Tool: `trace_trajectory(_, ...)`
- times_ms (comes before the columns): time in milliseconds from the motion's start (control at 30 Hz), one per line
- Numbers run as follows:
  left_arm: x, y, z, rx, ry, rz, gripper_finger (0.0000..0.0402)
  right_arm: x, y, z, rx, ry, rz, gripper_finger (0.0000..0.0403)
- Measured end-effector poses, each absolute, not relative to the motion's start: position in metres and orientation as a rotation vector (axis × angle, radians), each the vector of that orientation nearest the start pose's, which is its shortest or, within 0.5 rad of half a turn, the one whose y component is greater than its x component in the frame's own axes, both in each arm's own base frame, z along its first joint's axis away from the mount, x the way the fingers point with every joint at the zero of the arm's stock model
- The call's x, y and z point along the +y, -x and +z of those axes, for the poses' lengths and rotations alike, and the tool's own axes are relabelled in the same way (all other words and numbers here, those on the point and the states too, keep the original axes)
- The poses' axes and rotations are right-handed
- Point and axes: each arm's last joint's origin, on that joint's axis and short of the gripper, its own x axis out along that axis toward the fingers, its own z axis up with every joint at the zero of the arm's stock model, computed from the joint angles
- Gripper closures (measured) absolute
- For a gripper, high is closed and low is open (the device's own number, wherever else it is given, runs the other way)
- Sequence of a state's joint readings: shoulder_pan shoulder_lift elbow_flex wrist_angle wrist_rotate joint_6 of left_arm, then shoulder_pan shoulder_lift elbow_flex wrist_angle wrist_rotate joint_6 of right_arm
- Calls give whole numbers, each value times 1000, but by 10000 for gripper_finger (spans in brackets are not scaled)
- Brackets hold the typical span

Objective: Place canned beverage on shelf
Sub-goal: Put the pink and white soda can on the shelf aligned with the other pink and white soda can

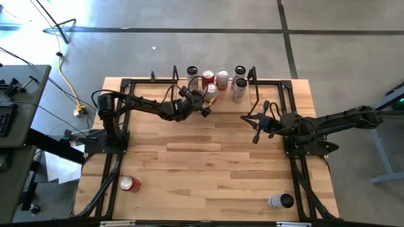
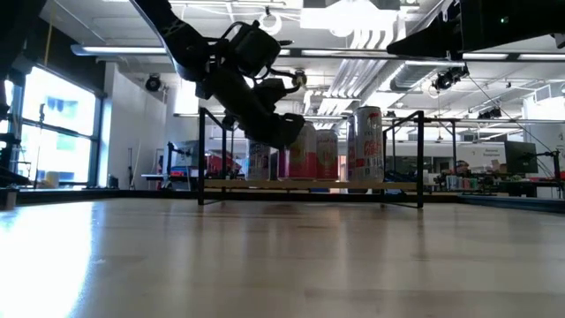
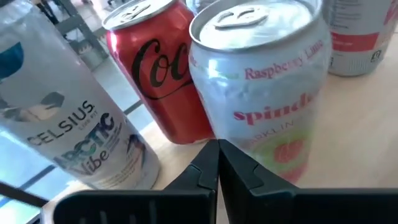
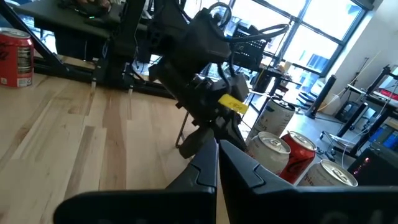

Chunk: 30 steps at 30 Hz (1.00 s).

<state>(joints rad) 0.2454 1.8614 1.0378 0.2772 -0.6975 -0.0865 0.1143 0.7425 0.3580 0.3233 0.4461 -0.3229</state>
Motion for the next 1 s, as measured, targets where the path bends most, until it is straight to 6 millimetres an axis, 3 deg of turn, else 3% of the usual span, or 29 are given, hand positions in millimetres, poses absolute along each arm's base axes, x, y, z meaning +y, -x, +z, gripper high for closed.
trace_trajectory(233, 126, -366, 173, 474, 26, 852, 401, 7, -169, 240, 112, 337, -319, 403)
trace_trajectory(567, 117, -371, 172, 475, 50, 704, 401, 7, -169, 240, 112, 337, -320, 403)
trace_trajectory(1000, 122, -371, 176, 424, 86, 706, 401, 7, -169, 240, 112, 337, -319, 403)
